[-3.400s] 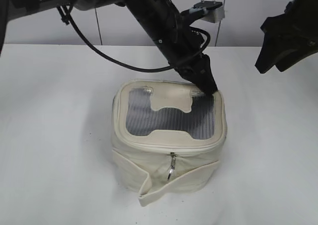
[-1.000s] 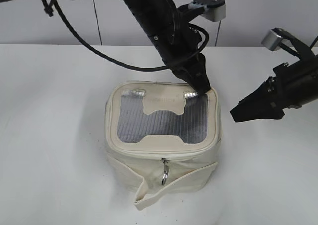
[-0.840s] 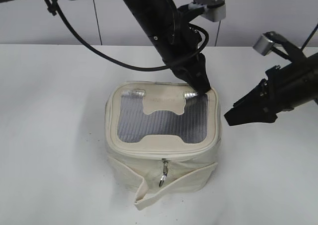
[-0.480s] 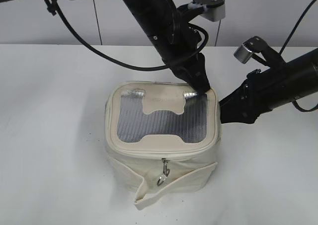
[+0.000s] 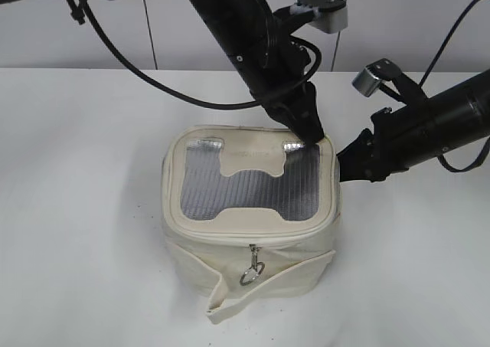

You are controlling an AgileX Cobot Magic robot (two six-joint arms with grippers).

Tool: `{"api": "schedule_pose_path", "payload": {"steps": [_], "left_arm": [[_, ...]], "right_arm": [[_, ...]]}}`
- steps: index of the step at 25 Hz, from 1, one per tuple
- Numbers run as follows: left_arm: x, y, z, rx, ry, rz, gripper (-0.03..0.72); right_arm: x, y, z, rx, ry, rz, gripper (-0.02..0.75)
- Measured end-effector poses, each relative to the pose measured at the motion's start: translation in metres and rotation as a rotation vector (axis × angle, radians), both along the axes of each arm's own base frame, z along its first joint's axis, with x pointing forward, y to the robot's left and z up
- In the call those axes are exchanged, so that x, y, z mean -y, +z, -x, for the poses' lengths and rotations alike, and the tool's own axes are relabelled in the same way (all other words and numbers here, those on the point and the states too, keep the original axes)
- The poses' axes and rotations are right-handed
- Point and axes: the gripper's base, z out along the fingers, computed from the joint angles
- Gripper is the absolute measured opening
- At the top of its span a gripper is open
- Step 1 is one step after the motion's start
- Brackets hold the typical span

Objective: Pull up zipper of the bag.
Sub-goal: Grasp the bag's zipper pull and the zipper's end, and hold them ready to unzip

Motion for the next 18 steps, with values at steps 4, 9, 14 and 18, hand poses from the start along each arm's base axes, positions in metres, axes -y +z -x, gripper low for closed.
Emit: {"api": "schedule_pose_path", "payload": {"steps": [4, 9, 14, 18], "left_arm": [[0.000, 0.000, 0.000, 0.000, 0.000, 0.000, 0.080], [0.000, 0.000, 0.000, -0.001, 0.000, 0.000, 0.080], [0.000, 0.000, 0.000, 0.001, -0.001, -0.002, 0.080], [0.000, 0.000, 0.000, 0.001, -0.001, -0.002, 0.080]], "right_arm": [[0.003, 0.000, 0.007, -0.074, 0.010, 0.051, 0.005], [0.007, 0.014, 0.016, -0.130, 0.017, 0.080, 0.005], [0.010, 0.029, 0.027, -0.170, 0.025, 0.109, 0.005], [0.011, 0.033, 0.028, -0.171, 0.015, 0.120, 0.005]]}}
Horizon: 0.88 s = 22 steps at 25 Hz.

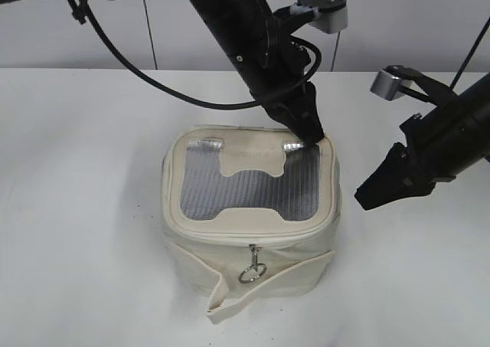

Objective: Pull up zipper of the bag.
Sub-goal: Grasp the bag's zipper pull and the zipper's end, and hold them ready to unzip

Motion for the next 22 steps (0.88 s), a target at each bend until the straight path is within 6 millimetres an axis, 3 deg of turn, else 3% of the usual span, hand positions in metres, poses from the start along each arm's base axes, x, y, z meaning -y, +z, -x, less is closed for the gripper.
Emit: {"api": "schedule_pose_path", "payload": {"steps": [3, 8, 9, 11, 16, 22], "left_arm": [[0.000, 0.000, 0.000, 0.000, 0.000, 0.000, 0.080], [0.000, 0.000, 0.000, 0.001, 0.000, 0.000, 0.080], [0.000, 0.000, 0.000, 0.001, 0.000, 0.000, 0.080], [0.000, 0.000, 0.000, 0.001, 0.000, 0.000, 0.080], [0.000, 0.000, 0.000, 0.001, 0.000, 0.000, 0.080], [0.000, 0.000, 0.000, 0.001, 0.000, 0.000, 0.080]], "right_arm": [[0.001, 0.000, -0.002, 0.018, -0.016, 0.008, 0.051], [0.000, 0.000, -0.008, 0.082, -0.032, 0.003, 0.398], [0.000, 0.001, -0.009, 0.103, -0.033, -0.002, 0.434], [-0.001, 0.002, -0.013, 0.147, -0.036, -0.013, 0.468], [-0.003, 0.004, -0.018, 0.226, -0.019, -0.042, 0.470], [-0.007, -0.017, -0.024, 0.187, -0.032, -0.037, 0.470]]}}
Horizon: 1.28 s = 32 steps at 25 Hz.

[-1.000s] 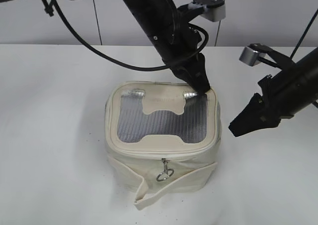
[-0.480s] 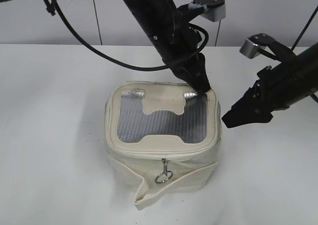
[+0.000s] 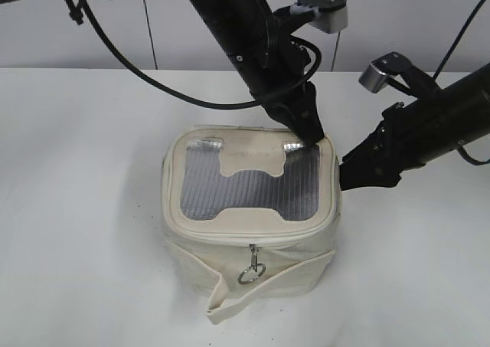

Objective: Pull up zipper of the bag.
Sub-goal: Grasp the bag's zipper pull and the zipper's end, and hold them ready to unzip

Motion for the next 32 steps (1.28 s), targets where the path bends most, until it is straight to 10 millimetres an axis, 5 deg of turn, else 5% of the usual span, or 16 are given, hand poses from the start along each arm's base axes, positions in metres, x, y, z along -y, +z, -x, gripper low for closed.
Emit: {"api": "schedule_pose_path", "payload": {"steps": [6, 10, 12, 32], "left_arm": [[-0.001, 0.000, -0.001, 0.003, 0.001, -0.004, 0.080], [-0.002, -0.001, -0.002, 0.007, 0.002, -0.010, 0.080], [-0.002, -0.001, -0.002, 0.007, 0.002, -0.010, 0.080], [-0.002, 0.000, -0.002, 0.009, 0.002, -0.010, 0.079]], "right_arm": [[-0.014, -0.015, -0.008, 0.051, 0.043, -0.009, 0.394], [-0.018, -0.024, -0.014, 0.036, 0.019, -0.028, 0.093], [-0.018, -0.022, -0.015, 0.038, 0.008, -0.034, 0.017], [-0.005, 0.007, 0.016, -0.224, 0.029, 0.059, 0.005]]}}
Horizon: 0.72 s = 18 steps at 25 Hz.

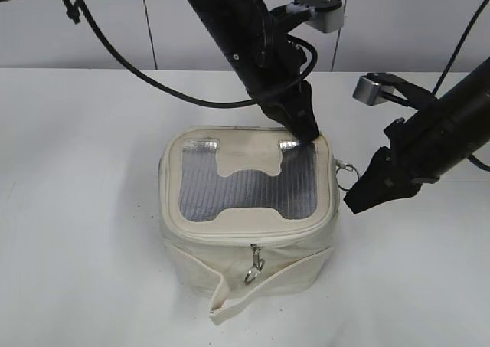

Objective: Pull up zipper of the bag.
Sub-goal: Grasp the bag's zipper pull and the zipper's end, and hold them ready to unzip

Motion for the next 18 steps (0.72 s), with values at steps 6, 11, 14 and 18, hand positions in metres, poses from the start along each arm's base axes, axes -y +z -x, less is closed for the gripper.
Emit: {"api": "schedule_pose_path", "payload": {"steps": [6, 11, 14, 18], "left_arm": [[0.000, 0.000, 0.000, 0.000, 0.000, 0.000, 0.079], [0.000, 0.000, 0.000, -0.004, 0.006, -0.001, 0.079], [0.000, 0.000, 0.000, -0.005, 0.010, -0.002, 0.079], [0.000, 0.000, 0.000, -0.006, 0.010, -0.001, 0.079]], "right_arm": [[0.002, 0.009, 0.009, -0.052, 0.015, 0.012, 0.005], [0.002, 0.012, 0.015, -0.108, 0.031, 0.017, 0.005], [0.002, 0.016, 0.018, -0.122, 0.039, 0.012, 0.005], [0.002, 0.015, 0.016, -0.112, 0.019, 0.019, 0.005]]}}
